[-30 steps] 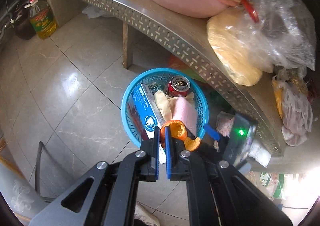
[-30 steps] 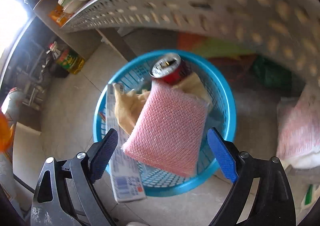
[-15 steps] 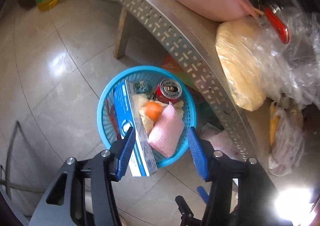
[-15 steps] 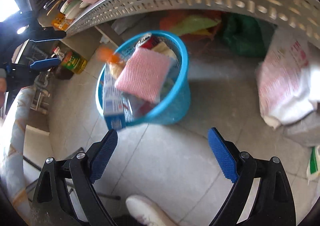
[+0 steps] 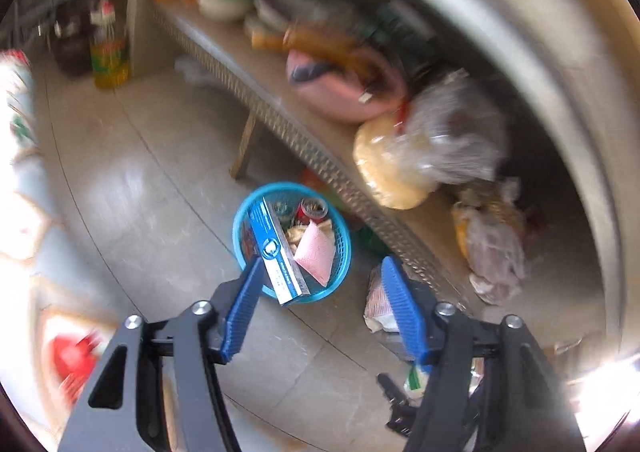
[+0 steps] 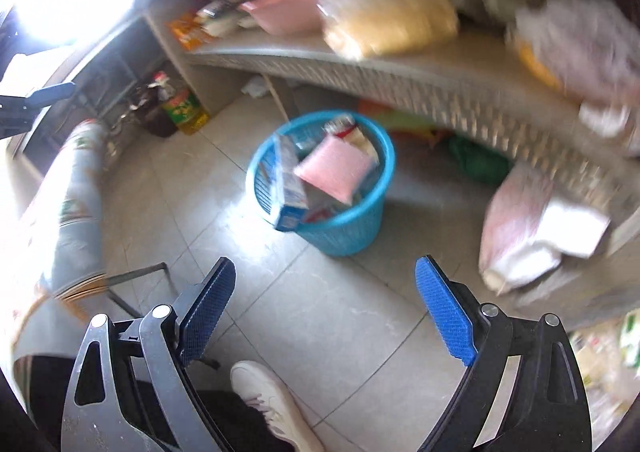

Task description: Collect trash

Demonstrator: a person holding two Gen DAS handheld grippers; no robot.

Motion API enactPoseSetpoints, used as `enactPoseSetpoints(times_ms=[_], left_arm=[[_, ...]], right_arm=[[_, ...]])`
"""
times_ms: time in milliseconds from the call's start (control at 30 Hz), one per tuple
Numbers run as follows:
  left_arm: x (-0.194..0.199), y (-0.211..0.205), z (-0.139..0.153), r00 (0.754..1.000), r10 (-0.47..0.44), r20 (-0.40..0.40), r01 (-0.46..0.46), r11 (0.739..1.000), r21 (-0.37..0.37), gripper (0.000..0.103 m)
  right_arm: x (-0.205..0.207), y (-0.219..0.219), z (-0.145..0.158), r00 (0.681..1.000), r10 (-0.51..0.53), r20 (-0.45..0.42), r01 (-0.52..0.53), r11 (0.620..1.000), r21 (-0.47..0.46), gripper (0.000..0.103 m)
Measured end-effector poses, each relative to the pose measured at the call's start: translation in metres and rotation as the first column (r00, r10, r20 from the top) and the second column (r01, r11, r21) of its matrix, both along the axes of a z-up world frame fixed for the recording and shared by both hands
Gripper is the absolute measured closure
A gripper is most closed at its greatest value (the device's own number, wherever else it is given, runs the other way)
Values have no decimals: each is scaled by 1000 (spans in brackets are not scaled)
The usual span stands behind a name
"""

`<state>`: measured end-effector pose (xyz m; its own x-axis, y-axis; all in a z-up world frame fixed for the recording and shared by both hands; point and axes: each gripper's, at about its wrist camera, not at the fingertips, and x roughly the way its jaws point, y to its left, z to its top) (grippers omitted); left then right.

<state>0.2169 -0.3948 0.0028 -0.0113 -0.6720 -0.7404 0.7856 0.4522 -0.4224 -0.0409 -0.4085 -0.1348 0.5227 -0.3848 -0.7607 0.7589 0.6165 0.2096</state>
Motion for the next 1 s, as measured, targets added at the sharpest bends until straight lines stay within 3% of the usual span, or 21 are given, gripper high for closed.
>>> enactPoseSetpoints(times_ms=[100,233,367,500,700,800,900,1000], left_arm=[[-28,51,30,997,12,81,-7,998,-67,26],[-68,125,54,978,102,183,-76,987,-145,8],[-100,187,63,937,255,237,-206,955,-211,6],[-124,236,58,894,380,237,-334,918,-212,6],[-149,290,39,775,551,311,-526,834,-168,6],[-161,304,26,677,624,390,-630,766,-130,6],[-174,318,14,632,650,422,-668,733,-128,6],[-182,331,7,610,665,431,-691,713,-121,6]], right_arm=[[0,26,34,998,52,22,-50,995,-88,12],[3,65,77,992,123,43,-112,974,-196,8],[5,107,116,976,204,73,-177,944,-278,8],[10,137,139,959,272,78,-238,923,-302,8],[19,174,150,949,314,36,-282,892,-353,8],[17,191,154,944,329,36,-289,874,-391,8],[16,206,156,938,345,36,-300,858,-416,8],[14,215,156,933,358,39,-305,844,-442,8]])
